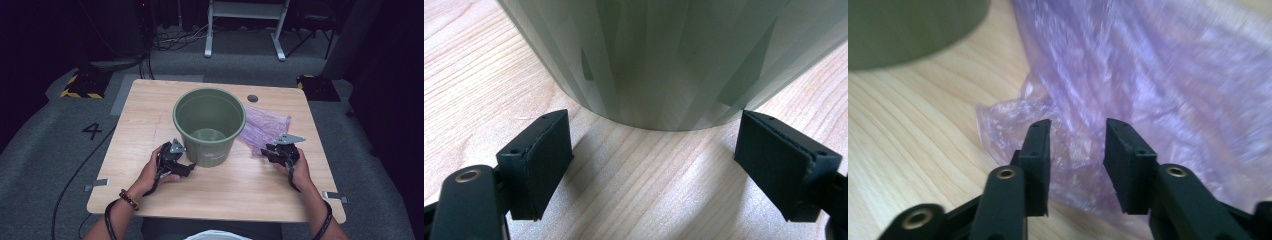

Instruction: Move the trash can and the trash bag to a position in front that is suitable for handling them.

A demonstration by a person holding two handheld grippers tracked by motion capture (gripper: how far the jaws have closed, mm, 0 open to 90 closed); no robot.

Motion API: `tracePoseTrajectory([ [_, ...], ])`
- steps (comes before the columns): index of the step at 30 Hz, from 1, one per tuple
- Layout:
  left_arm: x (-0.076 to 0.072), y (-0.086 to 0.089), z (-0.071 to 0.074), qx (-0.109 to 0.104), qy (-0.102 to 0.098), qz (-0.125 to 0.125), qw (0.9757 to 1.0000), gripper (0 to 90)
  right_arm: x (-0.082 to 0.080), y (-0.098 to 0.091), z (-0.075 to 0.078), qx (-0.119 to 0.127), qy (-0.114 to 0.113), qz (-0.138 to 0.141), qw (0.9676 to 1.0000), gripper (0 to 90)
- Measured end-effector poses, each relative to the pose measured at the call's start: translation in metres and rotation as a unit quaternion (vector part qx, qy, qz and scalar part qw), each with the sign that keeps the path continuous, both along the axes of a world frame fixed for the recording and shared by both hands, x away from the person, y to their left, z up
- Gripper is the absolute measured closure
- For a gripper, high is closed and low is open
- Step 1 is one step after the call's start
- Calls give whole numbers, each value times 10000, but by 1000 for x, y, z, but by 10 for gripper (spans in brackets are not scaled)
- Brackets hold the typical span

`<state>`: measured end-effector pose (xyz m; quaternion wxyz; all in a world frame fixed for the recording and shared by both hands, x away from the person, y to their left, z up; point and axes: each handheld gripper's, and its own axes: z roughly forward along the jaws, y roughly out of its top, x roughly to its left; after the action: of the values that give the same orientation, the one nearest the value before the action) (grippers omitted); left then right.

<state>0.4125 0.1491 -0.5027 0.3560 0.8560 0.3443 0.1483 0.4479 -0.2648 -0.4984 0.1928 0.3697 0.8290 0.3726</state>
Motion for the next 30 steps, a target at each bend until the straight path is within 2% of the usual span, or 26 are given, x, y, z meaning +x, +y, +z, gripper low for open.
tracePoseTrajectory([
  [1, 0, 0, 0, 0, 0, 0, 10000, 152, 0, 0, 0, 0, 0, 0, 10000, 674],
  [2, 0, 0, 0, -3, -1, 5, 10000, 152, 1, -4, -2, 122, 35, 3, 9999, 717],
  [6, 0, 0, 0, -6, 1, 13, 10000, 152, 0, -11, -1, 53, 43, -18, 10000, 770],
  [10, 0, 0, 0, -6, 2, 14, 10000, 152, -5, -30, -1, 90, 84, -36, 9999, 845],
  [15, 0, 0, 0, -5, 1, 15, 10000, 152, -13, -45, 0, 34, 89, -104, 9999, 842],
  [17, 0, 0, 0, -5, -1, 17, 10000, 152, -18, -51, 0, 12, 98, -115, 9999, 820],
  [18, 0, 0, 0, -7, 0, 19, 10000, 152, -23, -57, 2, -112, 84, -174, 9997, 797],
  [20, -1, 0, 0, -13, -8, 30, 10000, 152, -29, -64, 3, -210, 62, -211, 9995, 775],
  [25, -1, 0, 0, -16, -7, 31, 10000, 152, -41, -77, 4, -289, 37, -390, 9988, 731],
  [26, -1, 0, 0, -15, -7, 30, 10000, 152, -45, -82, 7, -257, 2, -486, 9985, 656],
  [27, -1, 0, 0, -15, -7, 30, 10000, 152, -45, -82, 7, -257, 2, -486, 9985, 656],
  [28, -1, 0, 0, -17, -6, 31, 10000, 152, -49, -84, 15, -281, -122, -666, 9973, 572],
  [29, -1, 0, 0, -17, -6, 31, 10000, 152, -49, -84, 15, -281, -122, -666, 9973, 572],
  [30, -1, 0, 0, -16, -5, 30, 10000, 152, -54, -81, 26, -191, -368, -689, 9968, 478],
])
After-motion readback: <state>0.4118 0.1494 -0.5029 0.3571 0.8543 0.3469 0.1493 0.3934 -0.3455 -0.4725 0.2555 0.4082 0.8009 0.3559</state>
